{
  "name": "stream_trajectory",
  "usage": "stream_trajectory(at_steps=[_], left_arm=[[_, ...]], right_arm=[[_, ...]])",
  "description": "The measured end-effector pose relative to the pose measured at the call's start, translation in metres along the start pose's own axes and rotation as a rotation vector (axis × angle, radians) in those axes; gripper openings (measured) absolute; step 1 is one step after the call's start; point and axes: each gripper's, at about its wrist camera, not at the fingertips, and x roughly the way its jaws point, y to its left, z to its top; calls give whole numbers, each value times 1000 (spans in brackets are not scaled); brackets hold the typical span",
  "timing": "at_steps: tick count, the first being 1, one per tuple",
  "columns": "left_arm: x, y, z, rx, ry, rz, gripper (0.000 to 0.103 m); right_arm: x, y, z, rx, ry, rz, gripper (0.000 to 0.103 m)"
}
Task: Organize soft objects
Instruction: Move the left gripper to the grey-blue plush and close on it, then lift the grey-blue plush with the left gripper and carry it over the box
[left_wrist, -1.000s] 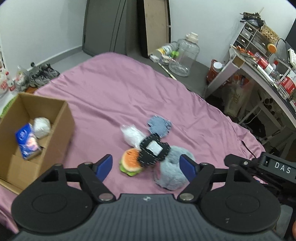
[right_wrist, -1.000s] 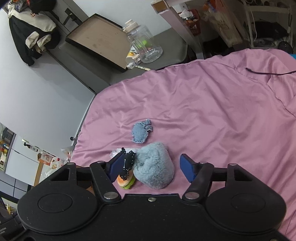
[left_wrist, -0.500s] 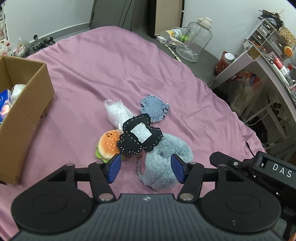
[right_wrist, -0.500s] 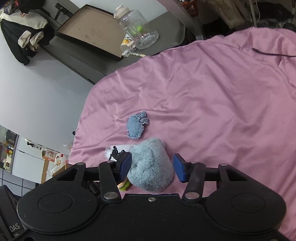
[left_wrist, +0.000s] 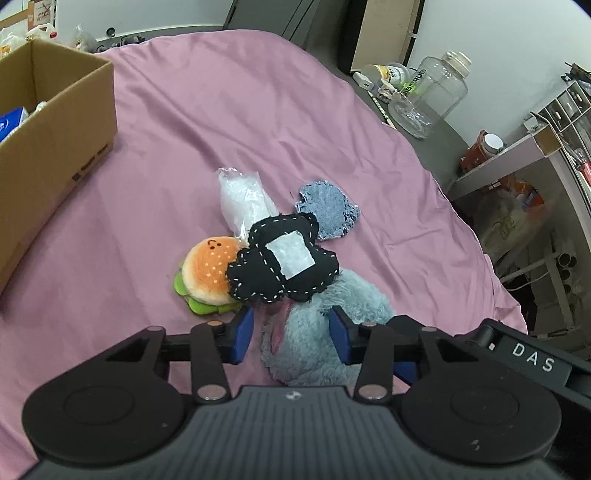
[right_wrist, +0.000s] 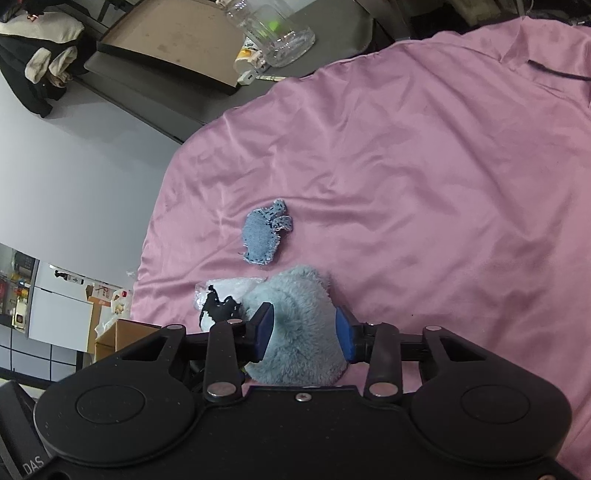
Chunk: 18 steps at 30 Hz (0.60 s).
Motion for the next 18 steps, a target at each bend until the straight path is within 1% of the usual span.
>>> stream_trajectory(at_steps=[4, 5, 7, 8, 9, 10, 11, 14, 18], left_arm=[[2, -3, -1, 10, -21, 11, 44], [3, -4, -2, 9, -22, 6, 42], [6, -3, -4, -2, -16, 3, 35], [8, -2, -4, -8, -13, -1, 33], [8, -2, -5, -12, -11, -6, 25], [9, -3, -5, -15, -9, -9, 23], [8, -3, -4, -16, -12, -4, 22], [5, -3, -3, -21, -17, -21, 20], [0, -2, 0, -29, -23, -45, 19]], right_arm=[[5, 0, 2, 1, 13, 23, 39], [7, 0, 2, 1, 16, 23, 38], [12, -1, 3, 12, 30, 20, 38], [15, -1, 3, 14, 35, 16, 37], [17, -2, 3, 15, 43, 17, 35], [18, -1, 2, 16, 45, 17, 33], [19, 0, 2, 13, 44, 15, 30], [15, 4, 1, -16, 25, -1, 25], [8, 7, 0, -37, 2, -5, 23]])
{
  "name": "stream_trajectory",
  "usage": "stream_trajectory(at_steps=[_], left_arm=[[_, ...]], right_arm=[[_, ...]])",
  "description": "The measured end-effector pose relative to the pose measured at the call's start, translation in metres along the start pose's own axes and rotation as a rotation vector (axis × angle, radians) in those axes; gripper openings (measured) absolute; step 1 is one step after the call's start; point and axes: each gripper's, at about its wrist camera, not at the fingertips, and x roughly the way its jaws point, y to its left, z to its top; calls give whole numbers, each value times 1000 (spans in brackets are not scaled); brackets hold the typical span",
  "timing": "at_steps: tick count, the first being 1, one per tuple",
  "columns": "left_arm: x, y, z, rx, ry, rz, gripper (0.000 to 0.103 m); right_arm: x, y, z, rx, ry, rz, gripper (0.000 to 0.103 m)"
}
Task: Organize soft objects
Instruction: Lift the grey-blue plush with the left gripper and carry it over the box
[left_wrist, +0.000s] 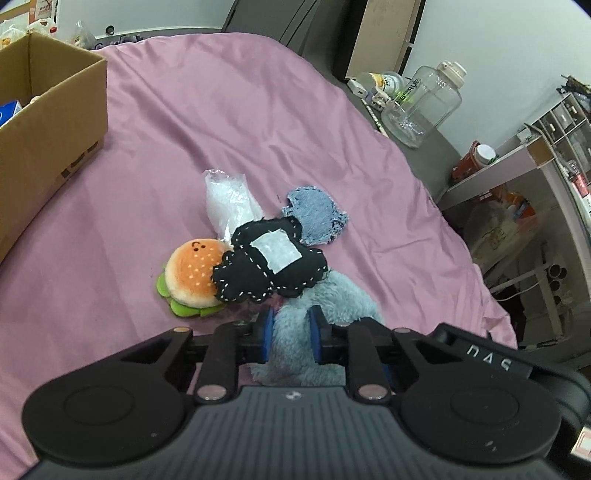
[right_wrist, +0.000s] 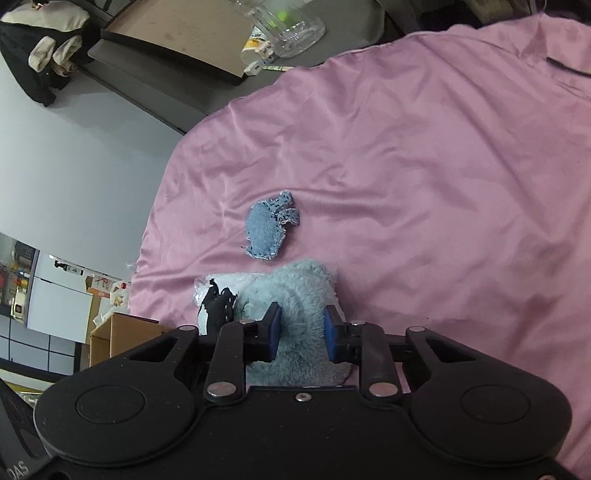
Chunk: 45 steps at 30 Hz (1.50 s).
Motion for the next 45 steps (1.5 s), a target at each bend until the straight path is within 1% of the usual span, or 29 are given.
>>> stream_trajectory(at_steps=[5, 11, 15, 22, 33, 45], left_arm=[[-6, -5, 2, 19, 8, -36, 19], [-23, -14, 6, 55, -8, -77, 19], [-35, -13, 10, 70, -20, -94, 19], [-57, -5, 22, 97, -47, -103, 19], [-88, 19, 43, 113, -93, -86, 18], [-124, 56, 63, 97, -141, -111, 18]], right_arm=[[-14, -2, -2, 17, -38, 2, 23], [-34, 0, -7, 32, -95, 23, 23], [-43, 5, -10, 34, -115, 57, 23], [-51, 28, -18, 3, -142, 88, 23], [-53, 76, -37, -76, -166, 123, 23], [-55, 120, -58, -144, -199, 174, 22]])
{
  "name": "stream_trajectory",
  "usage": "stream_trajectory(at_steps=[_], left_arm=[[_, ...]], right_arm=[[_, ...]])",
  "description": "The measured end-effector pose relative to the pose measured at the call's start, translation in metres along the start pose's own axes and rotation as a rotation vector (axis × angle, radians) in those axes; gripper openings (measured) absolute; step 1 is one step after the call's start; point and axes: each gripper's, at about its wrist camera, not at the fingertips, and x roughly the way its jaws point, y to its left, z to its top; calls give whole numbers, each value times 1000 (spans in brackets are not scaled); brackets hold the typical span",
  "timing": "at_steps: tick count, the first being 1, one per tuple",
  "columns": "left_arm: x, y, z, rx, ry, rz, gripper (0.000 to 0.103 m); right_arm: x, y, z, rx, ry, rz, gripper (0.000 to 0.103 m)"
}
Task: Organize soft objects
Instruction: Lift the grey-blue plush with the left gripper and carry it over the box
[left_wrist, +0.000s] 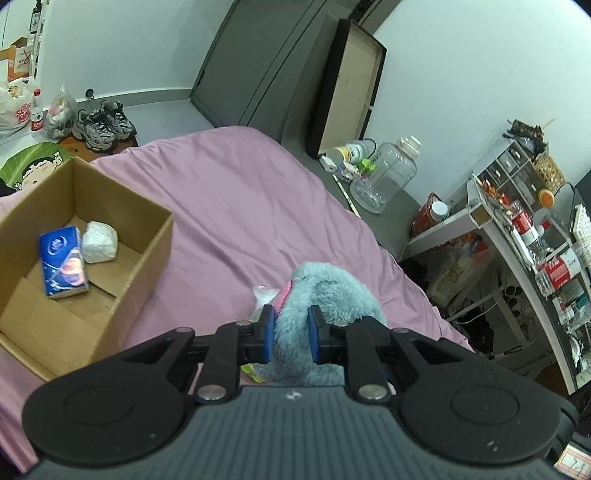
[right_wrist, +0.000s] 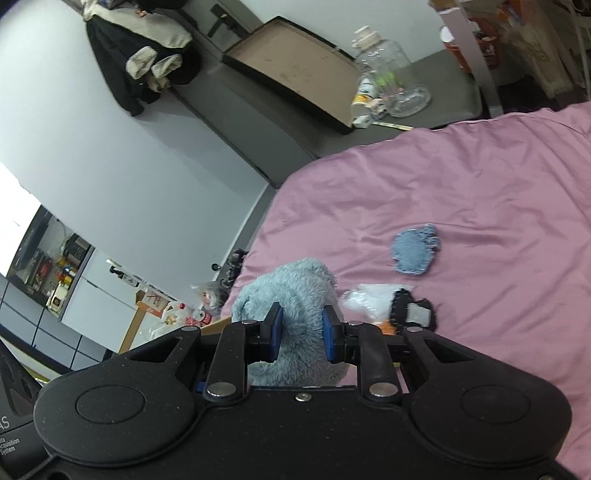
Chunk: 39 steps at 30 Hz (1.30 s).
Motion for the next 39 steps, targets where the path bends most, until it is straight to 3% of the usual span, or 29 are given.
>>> stream_trajectory(at_steps=[15, 28, 39], left_arm=[[-31, 60, 27, -44, -47, -16, 16], [-51, 120, 49, -81, -69, 3, 13], [-45, 149, 63, -106, -44, 27, 12]], right_arm=[[17, 66, -29, -81, -19, 41, 22], [52, 110, -53, -152, 17, 92, 22], [67, 118, -56, -147, 69, 100, 29]])
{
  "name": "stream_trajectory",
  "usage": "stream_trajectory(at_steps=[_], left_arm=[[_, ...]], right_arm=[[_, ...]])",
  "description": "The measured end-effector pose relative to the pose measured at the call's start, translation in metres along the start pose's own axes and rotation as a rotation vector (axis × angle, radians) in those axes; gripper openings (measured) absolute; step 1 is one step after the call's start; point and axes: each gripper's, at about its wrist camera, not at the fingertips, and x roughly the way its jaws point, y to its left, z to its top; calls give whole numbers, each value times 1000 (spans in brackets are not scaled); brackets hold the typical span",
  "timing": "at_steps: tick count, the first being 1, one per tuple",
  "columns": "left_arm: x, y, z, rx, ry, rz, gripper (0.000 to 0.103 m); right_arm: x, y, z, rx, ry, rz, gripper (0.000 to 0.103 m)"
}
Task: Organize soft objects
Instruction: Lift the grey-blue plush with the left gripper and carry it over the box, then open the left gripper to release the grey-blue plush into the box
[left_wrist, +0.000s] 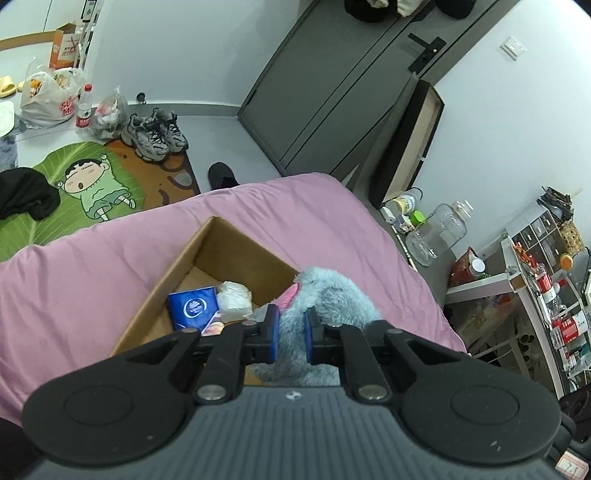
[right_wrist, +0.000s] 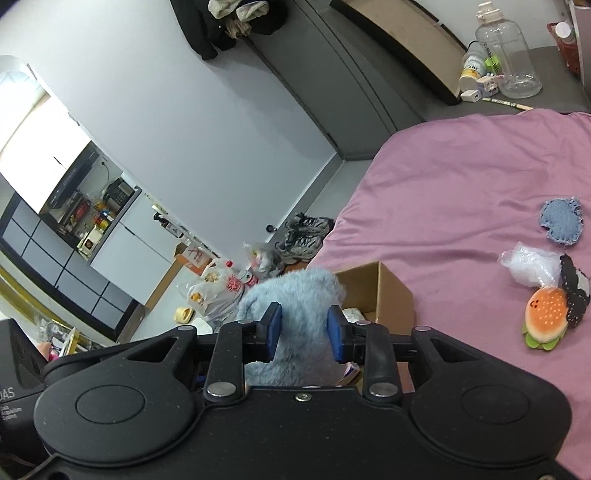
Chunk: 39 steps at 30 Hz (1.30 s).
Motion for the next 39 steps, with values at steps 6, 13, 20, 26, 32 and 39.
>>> stream_trajectory(at_steps=[6, 13, 20, 26, 32, 39], left_arm=[[11, 7, 5, -14, 10, 18, 12], [27, 13, 10, -35, 17, 48, 12], [53, 9, 4, -25, 47, 84, 12], [72, 5, -1, -11, 68, 119, 13], [82, 4, 1, 9, 99, 178, 16], [81, -3, 3, 26, 106, 196, 22]], right_arm=[[2, -4, 1, 10, 36, -54, 29], [6, -19, 2, 52, 86, -105, 29], [8, -30, 5, 76, 115, -136, 29], [7, -38, 10, 94, 118, -148, 30], [9, -47, 15, 110, 127, -157, 31], [3, -48, 17, 106, 123, -141, 34]])
